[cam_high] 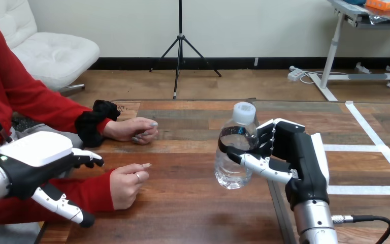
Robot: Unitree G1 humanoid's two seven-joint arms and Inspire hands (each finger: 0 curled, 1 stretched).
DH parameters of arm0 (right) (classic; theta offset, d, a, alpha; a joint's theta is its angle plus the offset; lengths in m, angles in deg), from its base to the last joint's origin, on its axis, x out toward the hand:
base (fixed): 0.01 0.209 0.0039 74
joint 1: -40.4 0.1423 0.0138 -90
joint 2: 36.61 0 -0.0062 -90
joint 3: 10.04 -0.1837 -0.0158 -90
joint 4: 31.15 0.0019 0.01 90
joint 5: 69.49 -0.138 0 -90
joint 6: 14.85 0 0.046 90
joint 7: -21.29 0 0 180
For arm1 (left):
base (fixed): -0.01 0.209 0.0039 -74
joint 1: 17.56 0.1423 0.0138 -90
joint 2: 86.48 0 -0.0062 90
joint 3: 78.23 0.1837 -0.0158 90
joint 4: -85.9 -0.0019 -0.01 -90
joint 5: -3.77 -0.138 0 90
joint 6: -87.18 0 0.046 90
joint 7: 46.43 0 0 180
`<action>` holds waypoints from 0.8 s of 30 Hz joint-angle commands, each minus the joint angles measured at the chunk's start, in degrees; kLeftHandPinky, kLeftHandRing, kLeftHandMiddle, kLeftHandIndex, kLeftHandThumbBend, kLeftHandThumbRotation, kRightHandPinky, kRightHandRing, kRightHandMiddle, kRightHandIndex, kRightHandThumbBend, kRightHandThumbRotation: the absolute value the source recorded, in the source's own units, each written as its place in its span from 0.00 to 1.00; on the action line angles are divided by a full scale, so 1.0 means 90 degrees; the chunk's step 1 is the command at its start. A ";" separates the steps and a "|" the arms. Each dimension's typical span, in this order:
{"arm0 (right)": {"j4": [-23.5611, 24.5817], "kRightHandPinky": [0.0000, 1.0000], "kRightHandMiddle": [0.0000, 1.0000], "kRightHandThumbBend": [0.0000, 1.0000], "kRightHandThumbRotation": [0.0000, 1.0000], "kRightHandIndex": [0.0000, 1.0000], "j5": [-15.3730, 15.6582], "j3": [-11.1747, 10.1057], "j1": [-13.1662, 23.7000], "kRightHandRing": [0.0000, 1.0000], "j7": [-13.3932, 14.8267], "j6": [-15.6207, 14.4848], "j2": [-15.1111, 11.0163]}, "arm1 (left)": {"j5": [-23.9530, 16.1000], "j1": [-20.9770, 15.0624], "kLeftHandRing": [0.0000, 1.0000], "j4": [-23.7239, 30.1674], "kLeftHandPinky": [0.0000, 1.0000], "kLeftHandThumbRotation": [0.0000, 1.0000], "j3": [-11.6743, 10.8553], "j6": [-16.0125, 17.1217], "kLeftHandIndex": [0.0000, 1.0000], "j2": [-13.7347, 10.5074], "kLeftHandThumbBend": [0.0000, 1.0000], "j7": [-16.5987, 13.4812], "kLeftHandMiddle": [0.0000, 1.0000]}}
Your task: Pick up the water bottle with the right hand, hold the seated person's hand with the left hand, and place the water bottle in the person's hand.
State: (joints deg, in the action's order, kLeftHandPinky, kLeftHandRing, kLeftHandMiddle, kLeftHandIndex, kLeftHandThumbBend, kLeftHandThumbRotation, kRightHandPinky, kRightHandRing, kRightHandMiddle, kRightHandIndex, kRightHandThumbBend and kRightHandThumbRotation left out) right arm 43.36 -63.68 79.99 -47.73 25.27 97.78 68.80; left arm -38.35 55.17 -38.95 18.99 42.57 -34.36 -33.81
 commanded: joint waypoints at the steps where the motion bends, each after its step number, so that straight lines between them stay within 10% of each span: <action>1: 0.0137 0.19 0.30 0.69 0.00 0.31 -0.0051 -0.0058 0.0641 0.23 0.0011 0.0139 -0.0063 | -0.0330 -0.0556 0.75 -0.0006 0.70 0.71 0.0184 -0.0128 0.83 0.0051 1.00 -0.0631 0.79; 24: -0.0059 0.21 0.31 0.73 0.00 0.32 -0.0119 -0.0119 0.0768 0.25 -0.0046 0.0291 -0.0062 | -0.1134 -0.1142 0.73 -0.0747 0.67 0.61 0.1011 -0.0804 0.82 0.0548 1.00 -0.2110 0.77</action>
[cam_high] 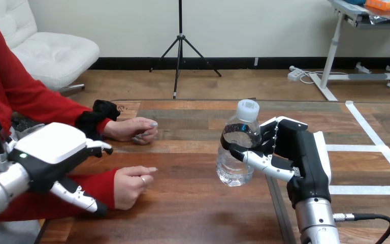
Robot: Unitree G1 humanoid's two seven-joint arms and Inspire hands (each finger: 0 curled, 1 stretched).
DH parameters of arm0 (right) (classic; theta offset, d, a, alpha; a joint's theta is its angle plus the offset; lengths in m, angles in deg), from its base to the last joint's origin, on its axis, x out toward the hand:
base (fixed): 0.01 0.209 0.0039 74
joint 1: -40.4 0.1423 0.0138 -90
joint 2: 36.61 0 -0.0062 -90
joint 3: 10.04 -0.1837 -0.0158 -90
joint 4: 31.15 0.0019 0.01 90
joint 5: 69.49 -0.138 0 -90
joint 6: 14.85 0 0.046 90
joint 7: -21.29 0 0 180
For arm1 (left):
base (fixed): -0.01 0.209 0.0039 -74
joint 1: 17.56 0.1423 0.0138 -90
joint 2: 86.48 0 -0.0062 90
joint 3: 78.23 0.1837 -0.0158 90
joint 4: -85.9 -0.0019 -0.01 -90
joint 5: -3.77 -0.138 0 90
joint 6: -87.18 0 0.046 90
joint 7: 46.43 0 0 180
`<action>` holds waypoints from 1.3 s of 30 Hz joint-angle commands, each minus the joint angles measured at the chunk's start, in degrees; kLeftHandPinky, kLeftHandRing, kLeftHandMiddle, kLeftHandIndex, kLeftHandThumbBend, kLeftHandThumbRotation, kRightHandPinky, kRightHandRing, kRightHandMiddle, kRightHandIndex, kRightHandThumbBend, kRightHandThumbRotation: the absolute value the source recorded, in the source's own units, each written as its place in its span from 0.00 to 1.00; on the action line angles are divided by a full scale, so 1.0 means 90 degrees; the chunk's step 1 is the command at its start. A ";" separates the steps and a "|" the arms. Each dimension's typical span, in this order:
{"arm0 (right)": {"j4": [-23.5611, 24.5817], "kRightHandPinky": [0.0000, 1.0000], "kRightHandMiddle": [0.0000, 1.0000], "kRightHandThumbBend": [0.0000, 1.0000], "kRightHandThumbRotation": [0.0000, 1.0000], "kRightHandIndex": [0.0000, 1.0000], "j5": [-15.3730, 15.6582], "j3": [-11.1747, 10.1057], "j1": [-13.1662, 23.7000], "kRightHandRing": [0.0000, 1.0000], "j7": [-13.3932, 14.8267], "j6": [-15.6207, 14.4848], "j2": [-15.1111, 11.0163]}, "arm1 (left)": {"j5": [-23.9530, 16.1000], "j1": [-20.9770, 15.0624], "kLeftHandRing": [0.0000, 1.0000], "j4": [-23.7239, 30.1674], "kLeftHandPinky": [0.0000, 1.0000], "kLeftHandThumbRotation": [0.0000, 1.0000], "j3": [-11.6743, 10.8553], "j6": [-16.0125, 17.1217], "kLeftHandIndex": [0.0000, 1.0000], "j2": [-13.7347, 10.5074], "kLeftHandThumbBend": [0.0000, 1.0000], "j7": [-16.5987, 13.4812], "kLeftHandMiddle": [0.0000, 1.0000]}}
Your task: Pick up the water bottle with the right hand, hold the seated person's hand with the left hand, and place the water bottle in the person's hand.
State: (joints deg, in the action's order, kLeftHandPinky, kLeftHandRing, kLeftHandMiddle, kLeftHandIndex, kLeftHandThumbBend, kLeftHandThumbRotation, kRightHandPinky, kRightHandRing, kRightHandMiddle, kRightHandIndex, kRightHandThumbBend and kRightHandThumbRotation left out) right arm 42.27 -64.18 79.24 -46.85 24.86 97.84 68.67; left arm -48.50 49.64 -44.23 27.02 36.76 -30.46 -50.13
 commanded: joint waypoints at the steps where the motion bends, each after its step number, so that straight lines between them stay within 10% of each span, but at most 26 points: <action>1: 0.0061 0.21 0.31 0.73 0.00 0.32 -0.0060 -0.0035 0.0671 0.25 0.0001 0.0292 -0.0048 | -0.0011 -0.0543 0.73 -0.0186 0.67 0.61 0.0139 -0.0167 0.82 0.0125 1.00 -0.0327 0.77; 22: 0.0146 0.22 0.32 0.76 0.00 0.33 -0.0071 -0.0070 0.0660 0.26 0.0020 0.0267 -0.0069 | -0.0140 -0.0972 0.68 -0.1138 0.62 0.58 0.0757 -0.0117 0.75 0.0406 1.00 -0.1351 0.73; 39: 0.0231 0.23 0.32 0.77 0.00 0.33 -0.0140 -0.0078 0.0636 0.26 0.0006 0.0276 -0.0117 | -0.0117 -0.1176 0.66 -0.1611 0.61 0.57 0.1074 0.0032 0.75 0.0446 1.00 -0.1513 0.71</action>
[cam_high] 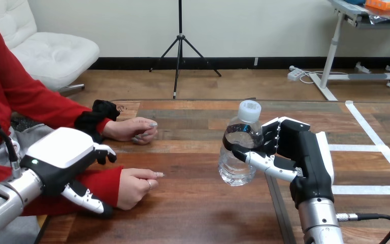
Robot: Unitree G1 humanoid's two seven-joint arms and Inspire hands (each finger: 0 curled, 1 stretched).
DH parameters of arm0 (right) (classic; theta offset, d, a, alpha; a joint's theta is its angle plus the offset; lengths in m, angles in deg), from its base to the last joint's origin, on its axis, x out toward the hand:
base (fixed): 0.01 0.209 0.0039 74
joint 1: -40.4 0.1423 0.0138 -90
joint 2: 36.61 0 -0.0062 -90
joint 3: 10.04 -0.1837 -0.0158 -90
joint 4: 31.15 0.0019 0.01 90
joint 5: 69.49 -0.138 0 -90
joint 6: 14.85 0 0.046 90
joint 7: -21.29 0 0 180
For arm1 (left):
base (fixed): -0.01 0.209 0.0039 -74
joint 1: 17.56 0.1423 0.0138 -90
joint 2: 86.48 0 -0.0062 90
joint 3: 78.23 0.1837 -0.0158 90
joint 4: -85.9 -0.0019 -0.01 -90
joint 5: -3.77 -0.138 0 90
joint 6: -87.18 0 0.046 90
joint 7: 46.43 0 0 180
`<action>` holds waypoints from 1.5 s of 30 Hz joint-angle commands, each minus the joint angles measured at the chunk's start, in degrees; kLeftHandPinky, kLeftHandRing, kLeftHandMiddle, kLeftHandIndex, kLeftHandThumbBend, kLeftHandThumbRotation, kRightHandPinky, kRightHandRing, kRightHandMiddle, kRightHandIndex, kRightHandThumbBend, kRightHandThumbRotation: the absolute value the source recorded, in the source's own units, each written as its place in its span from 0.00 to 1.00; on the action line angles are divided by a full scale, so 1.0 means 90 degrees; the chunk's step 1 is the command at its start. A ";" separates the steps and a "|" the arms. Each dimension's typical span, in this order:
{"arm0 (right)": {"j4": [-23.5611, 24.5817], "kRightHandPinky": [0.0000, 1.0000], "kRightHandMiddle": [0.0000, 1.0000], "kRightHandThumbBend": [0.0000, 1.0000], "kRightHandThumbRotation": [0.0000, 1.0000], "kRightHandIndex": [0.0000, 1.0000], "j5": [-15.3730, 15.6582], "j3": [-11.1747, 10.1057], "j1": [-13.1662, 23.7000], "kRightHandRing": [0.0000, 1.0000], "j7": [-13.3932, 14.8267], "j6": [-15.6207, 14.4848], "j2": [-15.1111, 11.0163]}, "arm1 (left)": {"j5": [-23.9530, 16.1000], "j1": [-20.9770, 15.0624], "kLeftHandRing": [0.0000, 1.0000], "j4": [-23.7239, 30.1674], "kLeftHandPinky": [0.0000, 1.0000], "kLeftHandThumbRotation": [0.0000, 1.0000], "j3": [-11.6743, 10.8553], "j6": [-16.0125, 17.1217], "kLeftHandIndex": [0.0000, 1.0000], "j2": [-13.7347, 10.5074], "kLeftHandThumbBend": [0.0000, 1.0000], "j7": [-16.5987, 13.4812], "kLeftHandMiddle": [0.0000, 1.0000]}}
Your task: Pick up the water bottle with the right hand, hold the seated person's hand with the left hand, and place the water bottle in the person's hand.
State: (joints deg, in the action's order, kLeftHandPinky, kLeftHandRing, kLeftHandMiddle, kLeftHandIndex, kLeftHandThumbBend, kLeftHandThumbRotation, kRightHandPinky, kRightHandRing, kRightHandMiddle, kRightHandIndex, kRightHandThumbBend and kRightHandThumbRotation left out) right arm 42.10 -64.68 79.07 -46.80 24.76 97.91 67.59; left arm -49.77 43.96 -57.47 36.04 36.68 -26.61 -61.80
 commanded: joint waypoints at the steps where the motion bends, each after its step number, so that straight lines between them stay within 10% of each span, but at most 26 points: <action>1: 0.0271 0.23 0.32 0.77 0.00 0.33 -0.0116 -0.0062 0.0629 0.26 0.0001 0.0236 0.0006 | 0.0035 -0.0562 0.66 -0.0163 0.60 0.56 0.0085 0.0033 0.75 0.0012 1.00 -0.0147 0.71; 45: 0.0570 0.21 0.31 0.78 0.00 0.33 -0.0206 -0.0047 0.0678 0.25 -0.0007 0.0093 -0.0018 | -0.0627 -0.0824 0.66 -0.0420 0.61 0.63 0.1111 -0.0817 0.73 0.0300 1.00 0.0302 0.72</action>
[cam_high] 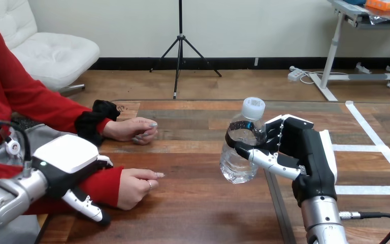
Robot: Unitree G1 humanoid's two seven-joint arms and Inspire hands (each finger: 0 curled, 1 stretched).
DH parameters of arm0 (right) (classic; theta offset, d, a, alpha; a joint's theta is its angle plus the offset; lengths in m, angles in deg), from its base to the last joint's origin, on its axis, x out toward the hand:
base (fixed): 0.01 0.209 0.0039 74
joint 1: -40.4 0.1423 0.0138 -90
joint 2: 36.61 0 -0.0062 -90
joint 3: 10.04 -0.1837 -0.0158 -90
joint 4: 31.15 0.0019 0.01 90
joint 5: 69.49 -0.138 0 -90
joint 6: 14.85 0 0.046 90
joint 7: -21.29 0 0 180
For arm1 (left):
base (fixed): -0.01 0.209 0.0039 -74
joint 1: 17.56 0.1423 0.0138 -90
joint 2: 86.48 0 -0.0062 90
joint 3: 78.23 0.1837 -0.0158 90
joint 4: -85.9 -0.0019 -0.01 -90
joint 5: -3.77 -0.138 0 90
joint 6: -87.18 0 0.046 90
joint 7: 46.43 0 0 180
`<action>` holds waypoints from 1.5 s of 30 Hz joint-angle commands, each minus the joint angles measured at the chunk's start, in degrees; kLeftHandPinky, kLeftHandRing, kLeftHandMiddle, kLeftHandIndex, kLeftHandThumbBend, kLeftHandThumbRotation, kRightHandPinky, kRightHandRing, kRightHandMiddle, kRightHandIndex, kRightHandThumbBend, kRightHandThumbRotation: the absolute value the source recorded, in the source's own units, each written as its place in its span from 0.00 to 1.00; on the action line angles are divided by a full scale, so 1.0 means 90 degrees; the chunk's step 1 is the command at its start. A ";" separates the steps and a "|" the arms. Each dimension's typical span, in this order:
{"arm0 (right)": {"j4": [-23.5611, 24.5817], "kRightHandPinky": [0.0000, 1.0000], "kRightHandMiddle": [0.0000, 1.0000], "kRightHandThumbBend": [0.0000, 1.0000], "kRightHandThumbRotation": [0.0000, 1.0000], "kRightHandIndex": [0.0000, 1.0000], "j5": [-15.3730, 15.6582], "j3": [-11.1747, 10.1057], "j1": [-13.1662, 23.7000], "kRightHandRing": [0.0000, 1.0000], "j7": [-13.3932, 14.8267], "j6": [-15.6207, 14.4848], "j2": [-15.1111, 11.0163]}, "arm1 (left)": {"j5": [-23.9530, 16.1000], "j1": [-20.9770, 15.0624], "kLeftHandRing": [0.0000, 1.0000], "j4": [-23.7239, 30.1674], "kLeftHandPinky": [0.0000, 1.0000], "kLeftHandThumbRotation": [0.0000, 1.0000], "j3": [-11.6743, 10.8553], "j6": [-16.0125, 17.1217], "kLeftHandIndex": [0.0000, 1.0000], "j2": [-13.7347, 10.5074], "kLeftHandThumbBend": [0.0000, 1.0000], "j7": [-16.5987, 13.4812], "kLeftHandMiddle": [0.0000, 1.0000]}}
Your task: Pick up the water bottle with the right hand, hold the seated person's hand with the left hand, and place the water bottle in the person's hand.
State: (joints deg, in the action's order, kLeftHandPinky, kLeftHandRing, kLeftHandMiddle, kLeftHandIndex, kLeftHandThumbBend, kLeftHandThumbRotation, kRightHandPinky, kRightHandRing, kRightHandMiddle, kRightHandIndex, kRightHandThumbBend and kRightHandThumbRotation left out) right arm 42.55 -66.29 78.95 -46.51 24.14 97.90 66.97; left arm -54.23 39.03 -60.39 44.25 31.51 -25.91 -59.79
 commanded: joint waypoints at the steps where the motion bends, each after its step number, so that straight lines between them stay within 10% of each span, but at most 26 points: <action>1: 0.0559 0.21 0.31 0.78 0.00 0.33 -0.0017 -0.0027 0.0633 0.25 0.0066 0.0079 0.0051 | -0.0117 -0.0292 0.66 -0.0139 0.60 0.63 0.0213 -0.0232 0.73 0.0242 1.00 0.0065 0.71; 18: 0.0835 0.20 0.31 0.78 0.00 0.33 -0.0018 -0.0024 0.0547 0.24 0.0051 -0.0031 0.0032 | 0.0207 -0.0396 0.40 -0.0566 0.34 0.44 0.0225 -0.0212 0.53 0.0568 1.00 -0.0011 0.47; 45: 0.0887 0.20 0.31 0.79 0.00 0.33 0.0139 0.0032 0.0609 0.24 0.0147 -0.0126 0.0072 | 0.1001 -0.0284 0.40 -0.0560 0.37 0.17 0.0051 0.0209 0.46 0.0673 0.81 0.0040 0.45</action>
State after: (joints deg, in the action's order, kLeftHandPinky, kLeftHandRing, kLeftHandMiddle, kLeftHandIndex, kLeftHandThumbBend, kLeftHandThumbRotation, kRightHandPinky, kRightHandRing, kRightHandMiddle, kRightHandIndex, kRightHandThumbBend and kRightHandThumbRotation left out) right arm 46.76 -65.07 79.28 -46.49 24.71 96.25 67.01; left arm -45.98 36.32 -64.79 44.73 33.84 -21.61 -59.58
